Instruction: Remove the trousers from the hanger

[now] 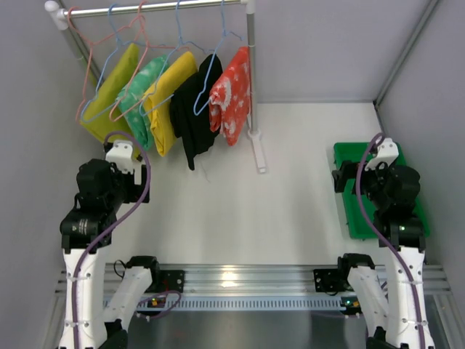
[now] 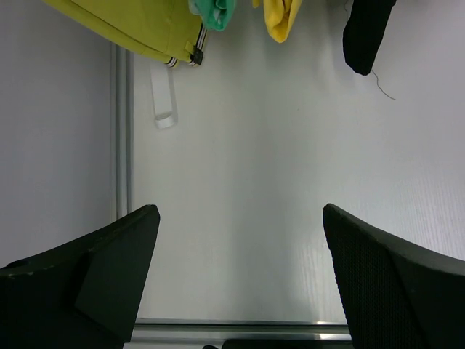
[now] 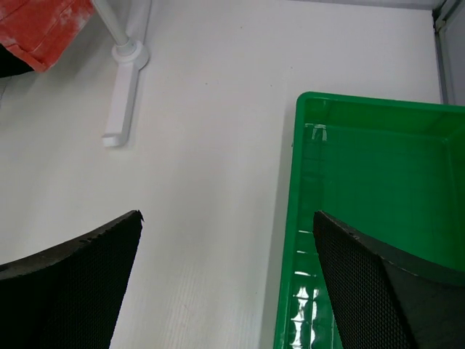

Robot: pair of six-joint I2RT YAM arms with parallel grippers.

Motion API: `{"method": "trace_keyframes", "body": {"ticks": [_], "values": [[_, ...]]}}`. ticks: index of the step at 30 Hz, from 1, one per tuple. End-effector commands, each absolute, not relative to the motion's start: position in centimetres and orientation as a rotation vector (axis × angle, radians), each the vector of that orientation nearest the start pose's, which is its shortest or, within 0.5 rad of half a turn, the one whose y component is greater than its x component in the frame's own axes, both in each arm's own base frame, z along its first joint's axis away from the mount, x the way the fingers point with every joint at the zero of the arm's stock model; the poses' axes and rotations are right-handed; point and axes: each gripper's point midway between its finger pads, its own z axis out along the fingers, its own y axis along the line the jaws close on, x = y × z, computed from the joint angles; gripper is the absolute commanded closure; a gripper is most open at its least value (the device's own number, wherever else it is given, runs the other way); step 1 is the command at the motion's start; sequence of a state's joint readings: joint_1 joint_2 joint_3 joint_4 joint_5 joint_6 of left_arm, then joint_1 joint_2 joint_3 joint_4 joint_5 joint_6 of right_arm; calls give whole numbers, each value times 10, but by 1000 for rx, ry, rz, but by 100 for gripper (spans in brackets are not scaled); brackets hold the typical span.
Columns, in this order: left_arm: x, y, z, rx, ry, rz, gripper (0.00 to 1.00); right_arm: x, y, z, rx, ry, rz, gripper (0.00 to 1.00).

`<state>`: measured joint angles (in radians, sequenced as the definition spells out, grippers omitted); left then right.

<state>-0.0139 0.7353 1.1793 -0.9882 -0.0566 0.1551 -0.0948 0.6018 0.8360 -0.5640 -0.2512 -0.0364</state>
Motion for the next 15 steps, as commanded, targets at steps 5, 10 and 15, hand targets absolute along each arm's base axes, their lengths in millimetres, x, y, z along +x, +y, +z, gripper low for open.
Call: {"method": "trace_keyframes", "body": {"ticks": [5,10,15], "values": [[204,8,318,162,2017,118,1,246,22,291,-112,1772,168,1],[192,-2,351,167,1949,52,1,245,23,295,-116,1776,172,1],[189,-4,351,161,1984,32,1,241,47,315,-107,1743,350,0]]}}
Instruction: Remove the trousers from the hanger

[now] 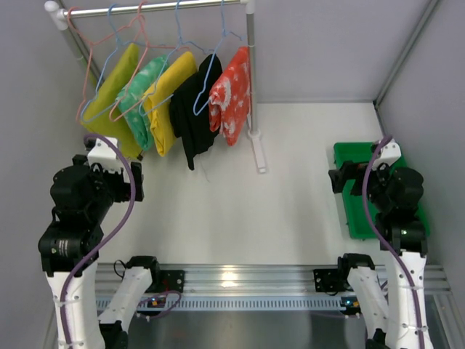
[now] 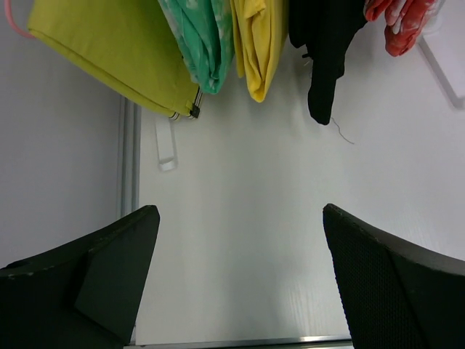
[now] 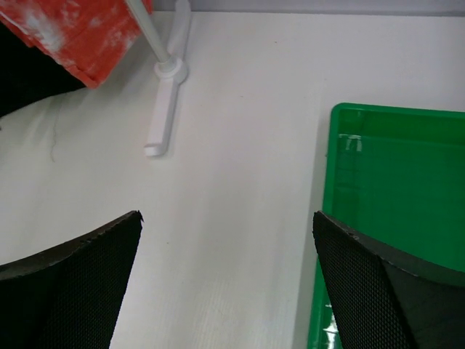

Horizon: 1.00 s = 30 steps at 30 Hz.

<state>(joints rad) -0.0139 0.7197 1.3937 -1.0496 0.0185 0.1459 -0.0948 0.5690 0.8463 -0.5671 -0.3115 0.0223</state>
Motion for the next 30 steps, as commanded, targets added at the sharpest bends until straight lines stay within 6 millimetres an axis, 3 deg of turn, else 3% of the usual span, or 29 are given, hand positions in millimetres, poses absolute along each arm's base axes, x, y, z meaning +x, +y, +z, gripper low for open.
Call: {"method": "trace_keyframes", "body": {"ticks": [1,2,3,5,6,8,9,11,12,14,15,17,18,19,21,23,24,25,27,28,30], "values": [[189,-4,347,157,1992,33,1,246,56,319,-63,1753,444,0],[190,-4,341,157,2001,29,1,248,68,328,-83,1743,536,1],[191,-4,338,155,2005,28,1,249,79,351,-93,1706,598,1],[194,-5,334,144,2010,19,1,269,95,370,-61,1713,721,1],[196,-5,332,139,2010,13,1,263,118,407,-142,1652,774,0],[199,-6,333,117,2007,0,1,283,136,425,-158,1660,797,1],[199,-7,336,111,1997,-4,1,278,148,456,-191,1600,836,1],[199,-8,342,97,1973,-15,1,294,160,469,-152,1601,900,1],[198,-9,344,98,1965,-21,1,291,171,488,-169,1563,944,0],[197,-9,348,95,1936,-21,1,298,189,498,-122,1547,1053,1],[197,-9,346,94,1939,-23,1,293,205,520,-147,1461,1125,3],[198,-7,342,85,1955,-14,1,305,227,530,-88,1436,1223,11],[200,-6,340,82,1963,-12,1,297,242,553,-106,1368,1286,14],[200,-6,338,78,1968,-10,1,318,258,545,-57,1407,1315,17],[201,-6,340,74,1962,-10,1,336,294,547,-56,1447,1346,19],[201,-5,345,71,1950,-4,1,350,312,549,-40,1441,1336,21],[200,-4,347,72,1948,-1,1,346,322,564,-54,1407,1351,21],[200,-3,349,70,1944,11,1,365,339,545,-43,1459,1334,23],[198,-1,352,72,1942,21,1,374,350,551,-11,1443,1336,23],[197,-1,353,75,1938,26,1,389,363,536,3,1475,1336,24],[195,0,354,80,1940,31,1,396,373,539,17,1451,1335,26]]}}
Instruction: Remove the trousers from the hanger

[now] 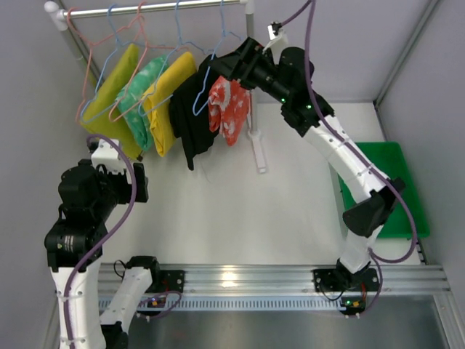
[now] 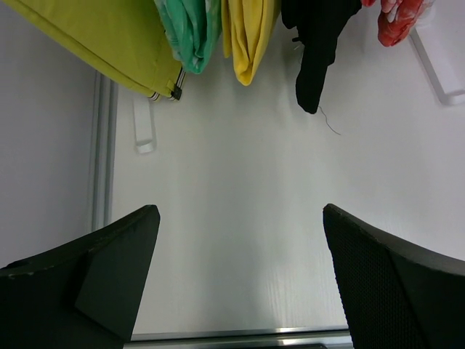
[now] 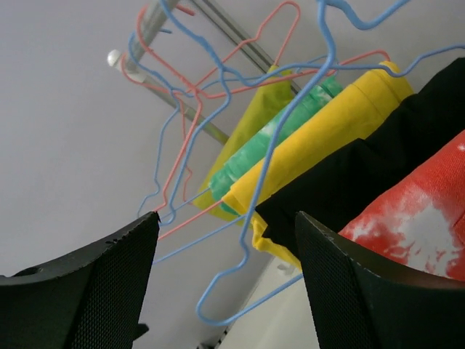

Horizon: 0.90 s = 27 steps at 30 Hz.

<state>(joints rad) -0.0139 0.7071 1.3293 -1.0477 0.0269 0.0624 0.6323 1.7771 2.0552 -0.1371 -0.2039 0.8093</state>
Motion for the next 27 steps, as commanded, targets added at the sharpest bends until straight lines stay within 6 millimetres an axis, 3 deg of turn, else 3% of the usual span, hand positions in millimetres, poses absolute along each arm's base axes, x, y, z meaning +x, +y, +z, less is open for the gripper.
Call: {"method": "trace_keyframes", "body": {"ticks": [1,9,14,20,21,27], "values": [[195,0,354,83,1942,31,1,405,382,527,20,1467,1331,26],[193,8,349,74,1955,84,1,424,422,520,18,1397,1400,29],[190,10,342,76,1966,97,1,428,427,531,27,1333,1434,36],[191,10,336,79,1972,103,1,425,427,544,22,1280,1472,62],[191,10,337,80,1971,102,1,424,426,547,24,1272,1479,71],[192,11,335,78,1974,106,1,409,423,565,-5,1224,1541,97]]}}
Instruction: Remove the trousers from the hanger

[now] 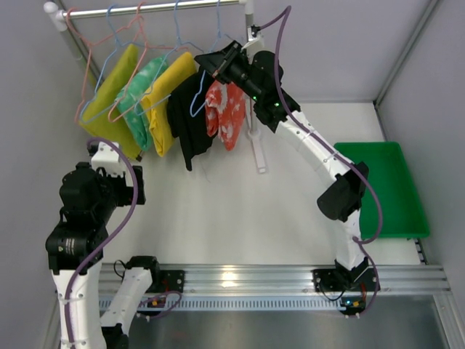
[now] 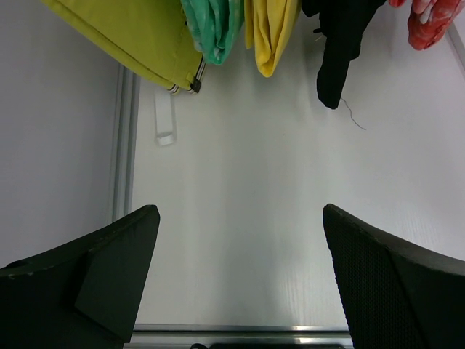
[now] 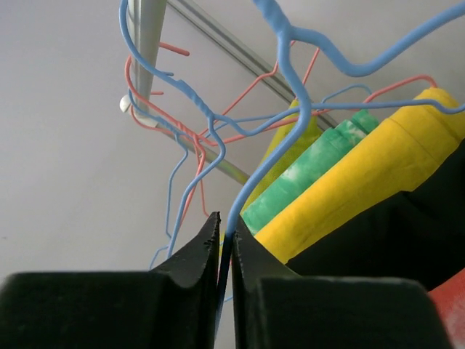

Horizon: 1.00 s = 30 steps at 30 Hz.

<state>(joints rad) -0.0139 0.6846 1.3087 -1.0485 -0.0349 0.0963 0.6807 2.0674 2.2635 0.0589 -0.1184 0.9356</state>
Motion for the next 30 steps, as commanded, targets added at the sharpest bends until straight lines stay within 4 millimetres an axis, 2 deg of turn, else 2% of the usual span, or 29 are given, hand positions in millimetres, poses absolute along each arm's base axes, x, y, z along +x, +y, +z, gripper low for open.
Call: {"method": "trace_keyframes", "body": {"ticks": [1,4,14,23,26,30], "values": [[192,10,335,75,1972,103,1,406,424,568,-13,1216,1551,100],[192,10,334,73,1975,101,1,401,421,576,-30,1179,1558,100],[191,12,333,56,1970,105,1,379,401,624,-131,981,1549,100],[190,11,332,51,1970,100,1,380,369,655,-159,851,1449,100],[191,11,332,50,1971,99,1,382,364,656,-167,850,1438,100],[190,8,338,46,1947,76,1,371,367,650,-196,888,1486,100]]}}
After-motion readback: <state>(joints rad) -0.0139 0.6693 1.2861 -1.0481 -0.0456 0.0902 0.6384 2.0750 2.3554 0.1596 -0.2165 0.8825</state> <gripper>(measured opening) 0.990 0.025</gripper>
